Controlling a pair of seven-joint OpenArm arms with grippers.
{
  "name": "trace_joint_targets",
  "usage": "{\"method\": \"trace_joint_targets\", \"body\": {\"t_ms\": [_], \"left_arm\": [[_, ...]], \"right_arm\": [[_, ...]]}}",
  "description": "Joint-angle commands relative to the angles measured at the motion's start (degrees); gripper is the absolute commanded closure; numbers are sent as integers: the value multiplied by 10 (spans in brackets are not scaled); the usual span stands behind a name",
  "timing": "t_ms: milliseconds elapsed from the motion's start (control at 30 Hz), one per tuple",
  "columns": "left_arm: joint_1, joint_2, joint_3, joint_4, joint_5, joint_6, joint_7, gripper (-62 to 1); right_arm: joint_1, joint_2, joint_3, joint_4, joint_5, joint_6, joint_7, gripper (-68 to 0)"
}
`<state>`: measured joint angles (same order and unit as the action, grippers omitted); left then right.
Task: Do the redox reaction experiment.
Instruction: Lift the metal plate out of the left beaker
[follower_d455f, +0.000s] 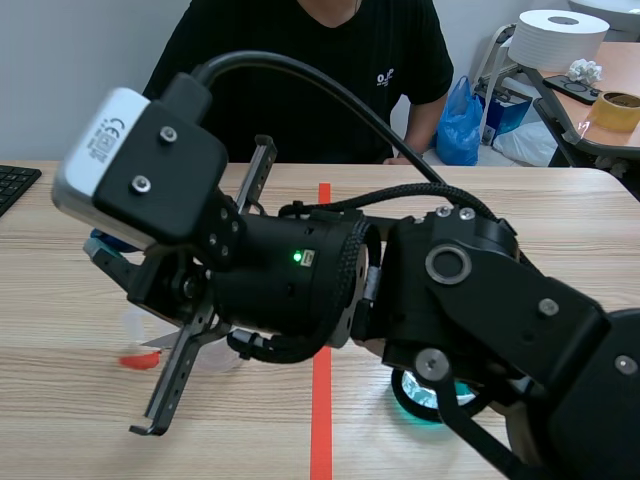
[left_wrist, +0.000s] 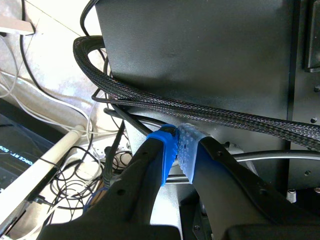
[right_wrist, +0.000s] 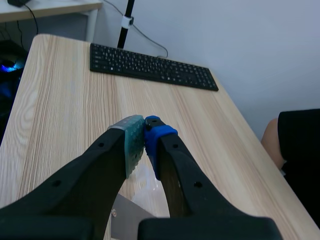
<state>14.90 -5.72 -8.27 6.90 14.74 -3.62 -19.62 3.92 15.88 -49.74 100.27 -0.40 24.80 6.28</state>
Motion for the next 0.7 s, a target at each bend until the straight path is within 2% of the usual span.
{"method": "trace_joint_targets", "body": {"t_ms": [0, 500, 667], "left_arm": [[2, 0, -1, 7, -1, -1, -3, -42], [2, 0, -1, 7, -1, -1, -3, -42], [2, 0, -1, 7, -1, -1, -3, -42]], "right_arm": [[10, -3, 10, 21, 14, -4, 5, -7], [10, -3, 87, 163, 167, -4, -101, -7], [10, -3, 110, 199, 217, -4, -120, -7]]}}
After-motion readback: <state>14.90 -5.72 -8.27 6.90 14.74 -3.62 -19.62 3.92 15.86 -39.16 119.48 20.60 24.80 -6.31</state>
